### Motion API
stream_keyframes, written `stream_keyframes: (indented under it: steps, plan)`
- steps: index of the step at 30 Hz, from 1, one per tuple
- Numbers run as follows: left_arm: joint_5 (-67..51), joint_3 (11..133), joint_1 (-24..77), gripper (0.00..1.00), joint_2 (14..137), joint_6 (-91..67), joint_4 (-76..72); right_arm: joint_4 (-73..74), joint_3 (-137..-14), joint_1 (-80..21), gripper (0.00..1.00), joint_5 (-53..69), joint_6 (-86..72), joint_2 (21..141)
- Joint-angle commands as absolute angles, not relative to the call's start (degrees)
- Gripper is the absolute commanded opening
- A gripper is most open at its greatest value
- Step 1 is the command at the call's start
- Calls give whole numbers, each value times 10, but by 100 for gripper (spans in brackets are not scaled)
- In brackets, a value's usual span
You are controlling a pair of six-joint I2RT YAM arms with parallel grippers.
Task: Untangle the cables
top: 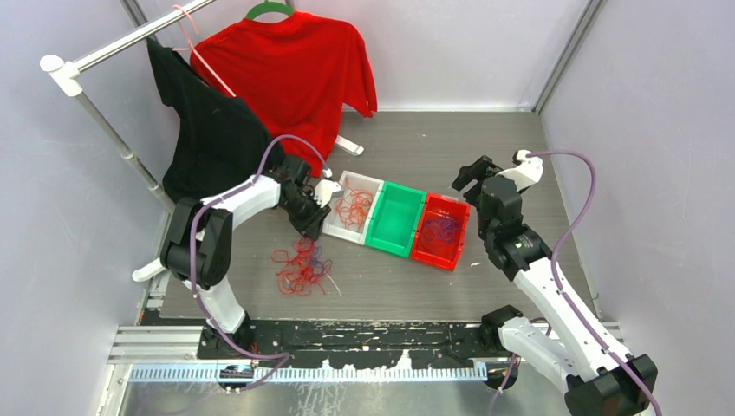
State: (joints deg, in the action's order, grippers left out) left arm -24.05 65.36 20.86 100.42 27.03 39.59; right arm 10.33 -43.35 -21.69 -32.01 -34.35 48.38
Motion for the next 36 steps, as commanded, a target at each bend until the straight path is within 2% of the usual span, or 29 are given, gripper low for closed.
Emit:
stream_keyframes:
  steps: [1,9,15,22,31,36]
  plan:
    - [-260,661,204,26,1000,268,383,78,-436,-220,77,-336,-337,468]
    - [-264,681,192,0,940,267,415,78,-432,-219,72,-331,-347,467]
    - [-275,727,192,0,873,276,485,71,-430,-220,68,-318,-356,471]
    - [-300,818,192,0,821,290,584,41,-418,-224,69,-287,-356,464]
    - [-382,969,198,0,775,286,636,-25,-408,-224,72,-195,-363,466]
    - [-396,1033,204,0,760,266,633,-98,-395,-226,77,-82,-369,469]
